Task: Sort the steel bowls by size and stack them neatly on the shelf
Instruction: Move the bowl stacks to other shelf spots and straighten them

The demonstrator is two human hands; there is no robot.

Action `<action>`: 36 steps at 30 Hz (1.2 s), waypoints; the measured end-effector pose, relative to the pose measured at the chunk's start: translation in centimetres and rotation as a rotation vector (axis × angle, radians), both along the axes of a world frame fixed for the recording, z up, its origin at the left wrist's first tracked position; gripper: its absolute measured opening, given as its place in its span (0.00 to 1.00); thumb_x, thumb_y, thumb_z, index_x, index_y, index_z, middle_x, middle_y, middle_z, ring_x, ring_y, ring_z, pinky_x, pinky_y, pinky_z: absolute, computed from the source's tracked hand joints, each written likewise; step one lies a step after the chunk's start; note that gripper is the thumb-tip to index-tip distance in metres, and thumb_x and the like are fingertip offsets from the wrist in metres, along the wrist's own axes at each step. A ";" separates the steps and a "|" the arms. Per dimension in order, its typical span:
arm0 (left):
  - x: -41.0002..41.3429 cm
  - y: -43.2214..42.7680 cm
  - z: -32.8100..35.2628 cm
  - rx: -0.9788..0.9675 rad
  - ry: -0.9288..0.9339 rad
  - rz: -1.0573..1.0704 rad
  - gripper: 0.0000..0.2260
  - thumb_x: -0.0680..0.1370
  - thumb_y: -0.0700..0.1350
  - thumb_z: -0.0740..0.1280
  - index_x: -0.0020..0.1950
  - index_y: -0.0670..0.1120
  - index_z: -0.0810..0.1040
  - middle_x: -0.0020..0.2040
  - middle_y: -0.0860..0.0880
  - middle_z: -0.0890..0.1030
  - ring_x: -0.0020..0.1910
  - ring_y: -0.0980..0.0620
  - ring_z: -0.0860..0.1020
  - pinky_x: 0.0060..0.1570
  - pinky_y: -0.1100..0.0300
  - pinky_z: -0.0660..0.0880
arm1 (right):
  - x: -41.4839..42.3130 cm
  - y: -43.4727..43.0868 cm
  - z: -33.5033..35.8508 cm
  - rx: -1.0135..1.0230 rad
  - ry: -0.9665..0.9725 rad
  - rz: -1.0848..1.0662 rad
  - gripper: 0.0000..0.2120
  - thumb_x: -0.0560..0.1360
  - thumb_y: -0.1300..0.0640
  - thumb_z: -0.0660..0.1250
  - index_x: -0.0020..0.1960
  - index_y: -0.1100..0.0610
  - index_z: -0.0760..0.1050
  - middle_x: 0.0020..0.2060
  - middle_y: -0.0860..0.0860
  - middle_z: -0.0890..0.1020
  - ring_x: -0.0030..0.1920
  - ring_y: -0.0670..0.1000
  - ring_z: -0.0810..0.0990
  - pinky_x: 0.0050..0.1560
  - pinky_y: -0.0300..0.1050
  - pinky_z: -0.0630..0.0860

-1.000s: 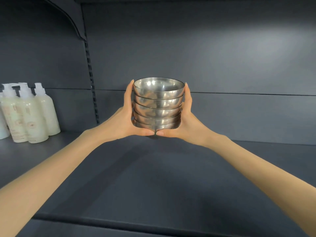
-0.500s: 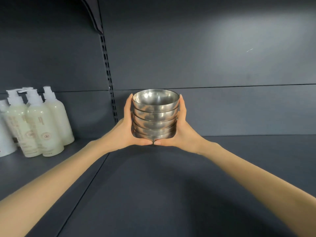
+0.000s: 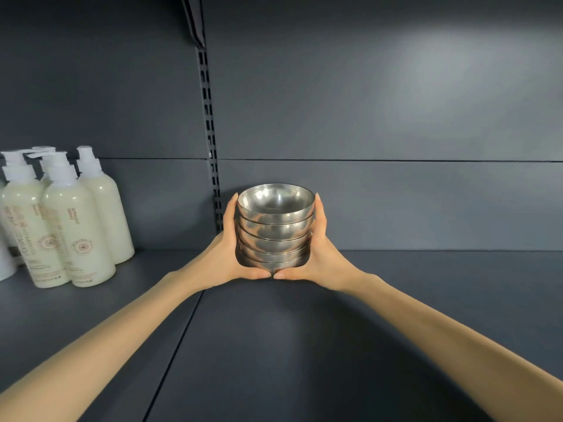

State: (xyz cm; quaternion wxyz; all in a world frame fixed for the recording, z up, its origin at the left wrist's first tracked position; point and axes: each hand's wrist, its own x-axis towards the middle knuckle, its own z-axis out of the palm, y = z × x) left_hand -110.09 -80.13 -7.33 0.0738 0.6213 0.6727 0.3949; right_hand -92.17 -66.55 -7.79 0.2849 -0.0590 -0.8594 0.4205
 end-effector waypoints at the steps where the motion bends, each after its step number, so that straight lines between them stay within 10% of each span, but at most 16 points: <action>1: -0.1 0.1 0.0 0.002 0.003 0.003 0.64 0.63 0.48 0.81 0.67 0.67 0.25 0.66 0.71 0.60 0.61 0.77 0.67 0.56 0.80 0.65 | -0.2 0.1 -0.1 -0.003 -0.005 -0.008 0.67 0.63 0.56 0.81 0.67 0.32 0.24 0.77 0.43 0.50 0.75 0.42 0.57 0.73 0.51 0.63; 10: -0.7 0.3 0.0 -0.039 0.020 0.009 0.64 0.63 0.52 0.81 0.64 0.71 0.23 0.66 0.73 0.57 0.62 0.78 0.64 0.57 0.81 0.62 | -0.9 0.5 -0.3 -0.004 -0.057 -0.040 0.67 0.62 0.55 0.81 0.65 0.31 0.24 0.77 0.40 0.45 0.76 0.40 0.53 0.74 0.47 0.60; 14: 0.0 -1.5 1.6 -0.149 0.032 0.013 0.62 0.62 0.61 0.78 0.67 0.69 0.23 0.75 0.66 0.48 0.73 0.68 0.54 0.71 0.65 0.57 | 0.3 0.3 0.4 0.015 -0.135 -0.089 0.65 0.64 0.51 0.80 0.70 0.37 0.25 0.76 0.38 0.43 0.75 0.36 0.48 0.74 0.39 0.54; 22: 0.2 -6.2 5.3 -0.169 0.627 0.362 0.53 0.61 0.81 0.35 0.76 0.53 0.61 0.78 0.56 0.56 0.74 0.50 0.62 0.70 0.49 0.61 | 9.1 -0.6 3.9 0.521 -0.564 -0.577 0.38 0.74 0.32 0.58 0.77 0.48 0.53 0.75 0.46 0.58 0.75 0.50 0.56 0.73 0.48 0.53; 28: 5.4 -7.4 6.4 -0.208 0.741 0.417 0.50 0.62 0.78 0.38 0.78 0.54 0.56 0.78 0.56 0.57 0.76 0.51 0.56 0.75 0.50 0.52 | 17.5 -3.8 5.7 0.631 -0.634 -0.790 0.42 0.71 0.27 0.49 0.78 0.48 0.48 0.78 0.48 0.51 0.78 0.50 0.46 0.76 0.56 0.45; 36: 16.6 -8.7 6.7 -0.165 0.666 0.338 0.37 0.72 0.74 0.47 0.76 0.56 0.59 0.76 0.59 0.61 0.74 0.54 0.61 0.69 0.56 0.59 | 31.0 -9.0 5.9 0.642 -0.610 -1.020 0.37 0.73 0.29 0.50 0.75 0.47 0.58 0.75 0.44 0.61 0.75 0.48 0.57 0.76 0.52 0.52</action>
